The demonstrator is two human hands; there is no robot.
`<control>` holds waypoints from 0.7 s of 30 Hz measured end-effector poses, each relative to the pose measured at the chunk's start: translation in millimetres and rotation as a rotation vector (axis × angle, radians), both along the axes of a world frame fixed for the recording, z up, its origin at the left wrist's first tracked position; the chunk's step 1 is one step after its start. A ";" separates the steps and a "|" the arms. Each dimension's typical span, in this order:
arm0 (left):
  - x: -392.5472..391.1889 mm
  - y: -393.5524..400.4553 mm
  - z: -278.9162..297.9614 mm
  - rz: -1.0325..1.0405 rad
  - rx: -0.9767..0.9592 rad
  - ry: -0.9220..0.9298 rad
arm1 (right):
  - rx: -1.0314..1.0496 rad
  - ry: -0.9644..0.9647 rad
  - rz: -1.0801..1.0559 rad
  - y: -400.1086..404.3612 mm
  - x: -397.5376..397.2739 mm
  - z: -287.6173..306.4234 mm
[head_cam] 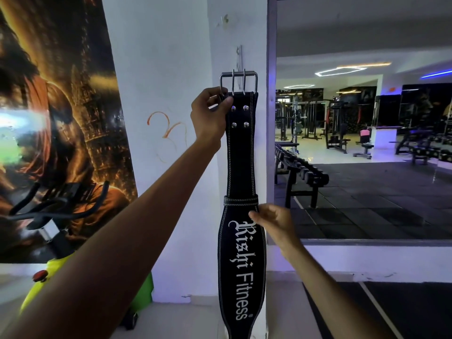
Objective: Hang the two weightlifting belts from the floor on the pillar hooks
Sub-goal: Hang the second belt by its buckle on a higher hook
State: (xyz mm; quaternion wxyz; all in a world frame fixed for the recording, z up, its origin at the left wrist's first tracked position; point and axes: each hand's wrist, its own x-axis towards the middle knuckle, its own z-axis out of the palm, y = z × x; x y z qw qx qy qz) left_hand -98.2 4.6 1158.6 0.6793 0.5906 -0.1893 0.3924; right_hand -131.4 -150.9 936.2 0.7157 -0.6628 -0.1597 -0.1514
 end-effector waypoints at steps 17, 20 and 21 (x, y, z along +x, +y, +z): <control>2.7 13.8 -15.2 -0.041 -0.025 0.053 | -0.088 -0.272 -0.275 -9.4 21.0 72.5; 3.4 11.4 -19.1 -0.066 -0.007 0.053 | -0.122 -0.391 -0.191 0.6 25.6 142.4; 3.5 11.0 -20.3 -0.072 -0.004 0.051 | -0.139 -0.394 -0.155 5.3 28.6 157.1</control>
